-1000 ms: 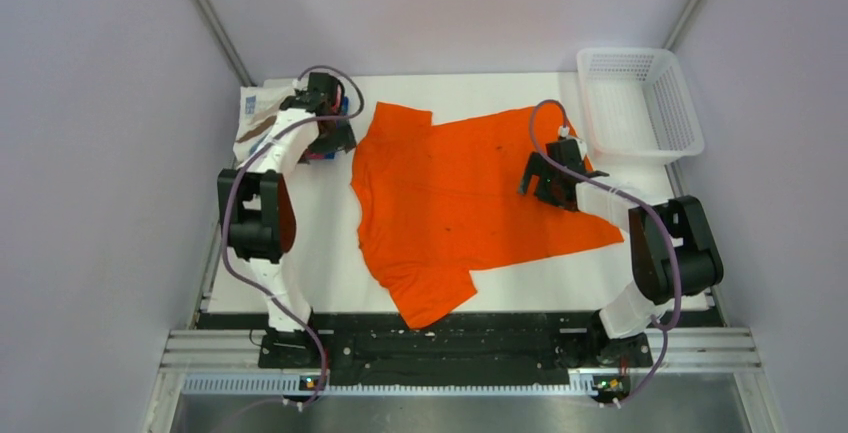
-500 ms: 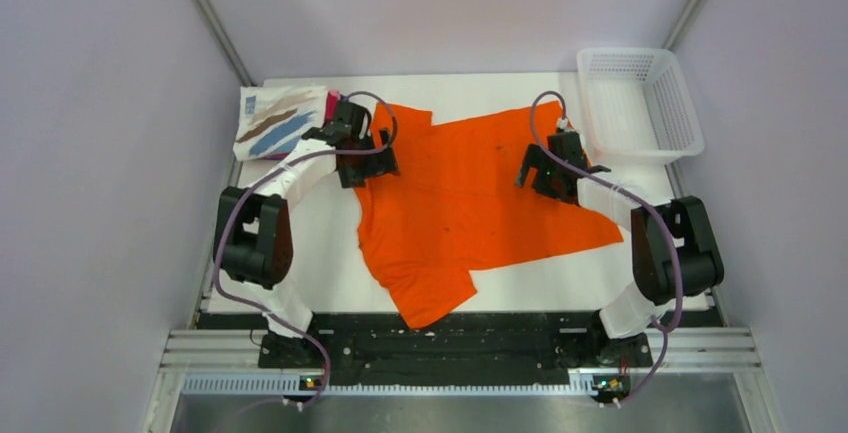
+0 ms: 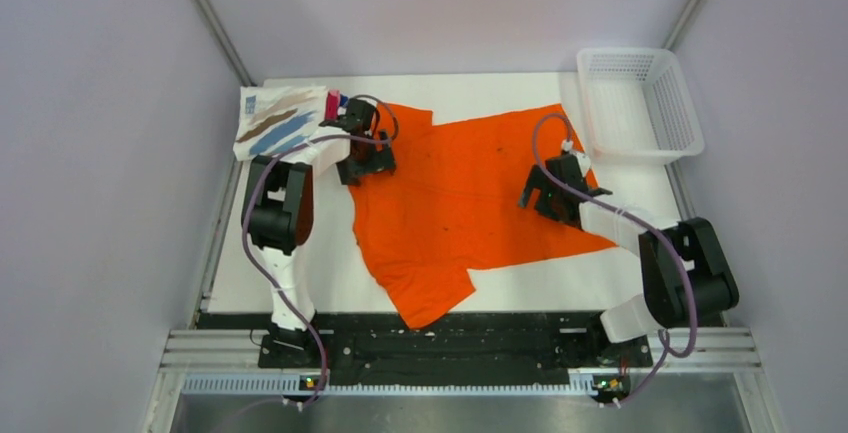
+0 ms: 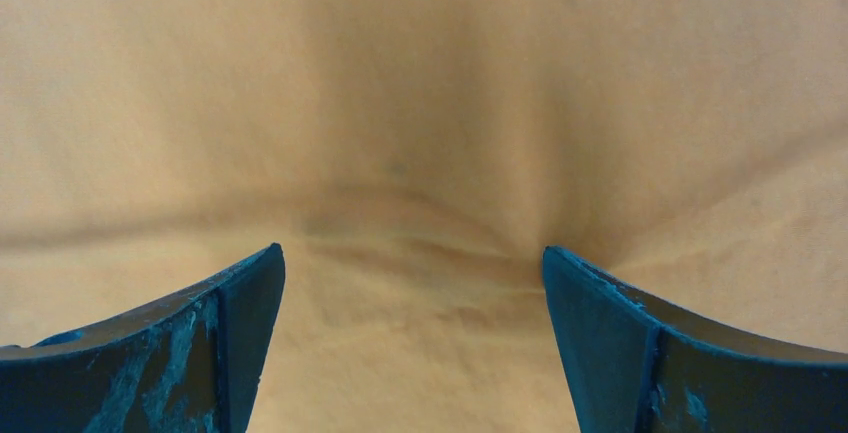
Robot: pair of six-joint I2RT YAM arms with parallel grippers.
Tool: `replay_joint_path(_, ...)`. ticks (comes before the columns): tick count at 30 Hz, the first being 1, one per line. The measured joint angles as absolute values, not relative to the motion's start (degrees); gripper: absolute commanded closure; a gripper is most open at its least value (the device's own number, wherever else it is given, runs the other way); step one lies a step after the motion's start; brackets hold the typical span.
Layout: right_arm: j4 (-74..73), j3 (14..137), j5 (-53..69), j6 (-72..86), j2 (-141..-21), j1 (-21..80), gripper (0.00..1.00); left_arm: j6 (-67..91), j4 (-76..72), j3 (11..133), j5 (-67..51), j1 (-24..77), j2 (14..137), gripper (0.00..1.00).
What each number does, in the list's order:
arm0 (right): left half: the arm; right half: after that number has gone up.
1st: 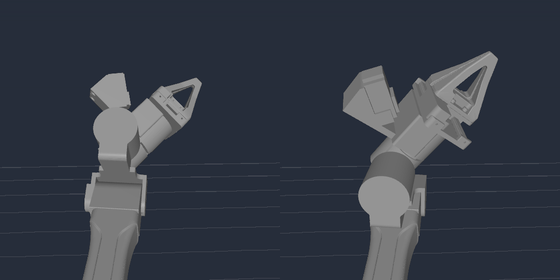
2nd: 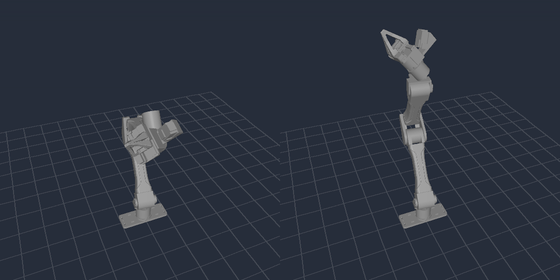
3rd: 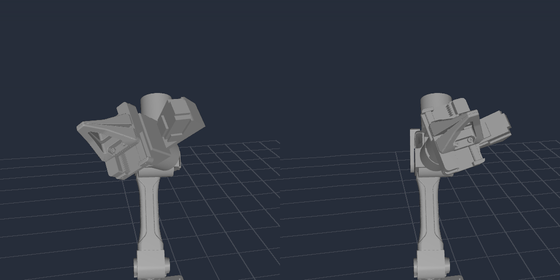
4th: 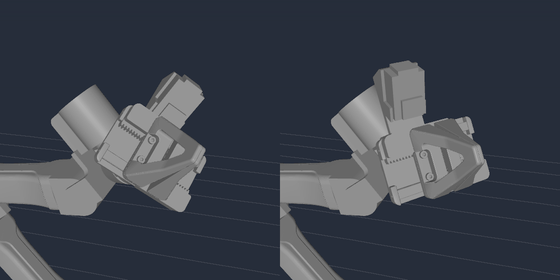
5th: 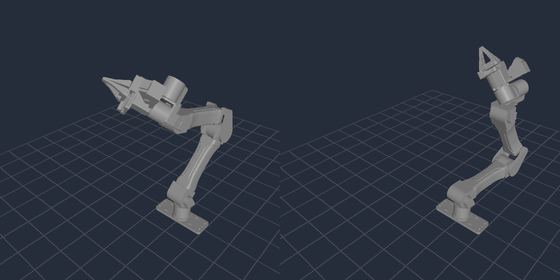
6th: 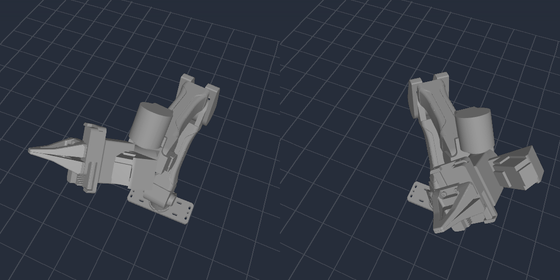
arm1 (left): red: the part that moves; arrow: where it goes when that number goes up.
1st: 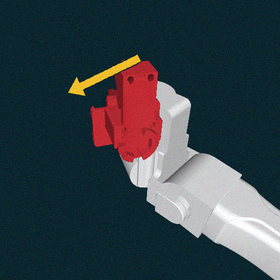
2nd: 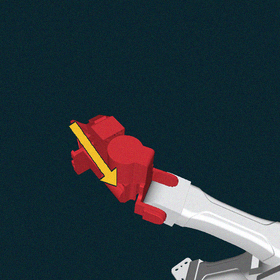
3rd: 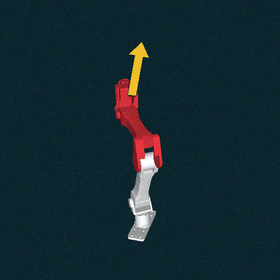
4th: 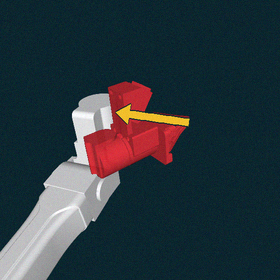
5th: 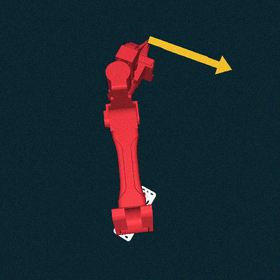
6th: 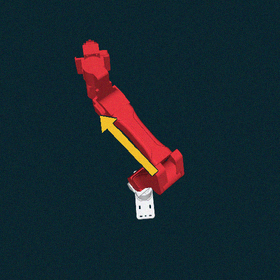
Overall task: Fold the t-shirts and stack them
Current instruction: Flatten out the tshirt
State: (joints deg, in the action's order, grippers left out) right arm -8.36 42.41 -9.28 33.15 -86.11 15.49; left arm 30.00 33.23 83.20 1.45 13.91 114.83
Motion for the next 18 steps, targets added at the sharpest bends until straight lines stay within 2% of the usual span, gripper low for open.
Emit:
replay_joint_path(10,-16.6,36.2,-12.7,44.7,-76.6,30.0,0.01,28.1,37.7,88.6,6.9,11.4,117.8,0.01)
replay_joint_path(14,-21.8,37.6,-14.5,45.6,-75.5,31.0,0.01,26.8,38.6,88.7,5.2,11.0,116.2,0.01)
replay_joint_path(18,-24.8,45.4,-18.4,43.0,-76.7,29.6,0.01,26.0,38.7,89.6,1.7,11.1,113.8,0.01)
